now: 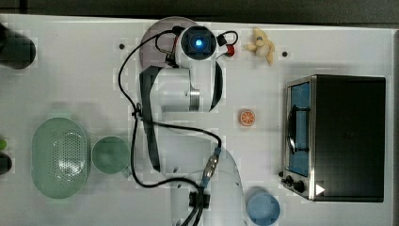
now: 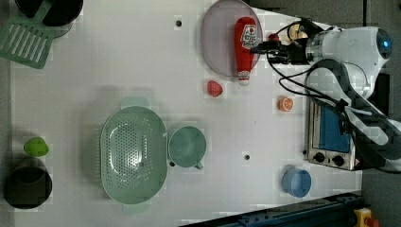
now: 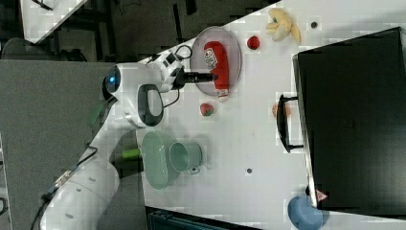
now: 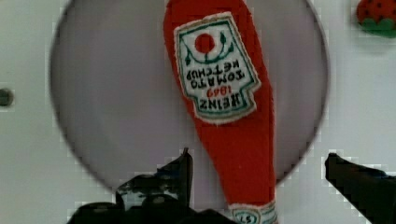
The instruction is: Pick ketchup from plate and place it on table.
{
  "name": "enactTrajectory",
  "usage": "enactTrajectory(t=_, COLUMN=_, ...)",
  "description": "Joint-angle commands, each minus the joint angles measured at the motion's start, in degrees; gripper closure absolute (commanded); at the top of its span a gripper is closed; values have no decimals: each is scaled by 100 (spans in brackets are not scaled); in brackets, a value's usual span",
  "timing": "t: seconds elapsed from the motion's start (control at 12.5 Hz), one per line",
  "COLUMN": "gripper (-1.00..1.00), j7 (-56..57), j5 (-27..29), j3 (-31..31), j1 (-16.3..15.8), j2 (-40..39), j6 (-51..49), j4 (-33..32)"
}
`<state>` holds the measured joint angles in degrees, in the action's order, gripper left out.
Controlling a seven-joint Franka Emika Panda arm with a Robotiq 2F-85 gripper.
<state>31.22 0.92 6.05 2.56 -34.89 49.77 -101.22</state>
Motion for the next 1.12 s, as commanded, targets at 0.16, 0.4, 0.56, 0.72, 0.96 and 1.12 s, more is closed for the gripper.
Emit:
enactTrajectory(t=0.16, gripper=-100, j7=408, j5=-291, j3=26, j1=-48, j2=-368, j6=65, j4=386)
enactTrajectory(t=0.4, gripper=-100, j7=408, j5=-626, j3=16, j1=-48, j2=-573, j6=271, j4=409)
enactTrajectory(t=0.56, gripper=-100, j7=410, j5=-627, j3=20, j1=-57, j2=-676, j6=542, j4=409)
enactTrajectory(t=0.72, gripper=-100, j7=409, j5=-626, j3=10, j1=-62, j2=-801, j6=723, j4=415)
enactTrajectory(t=0.96, gripper=-100, j7=408, j5=-627, j3=-1, j1=-66, j2=-1032, j6=1227, j4=422)
enactTrajectory(t=1.12, gripper=-93, j7=408, j5=-627, j3=-7, j1=-66, j2=-1101, j6=1411, j4=416)
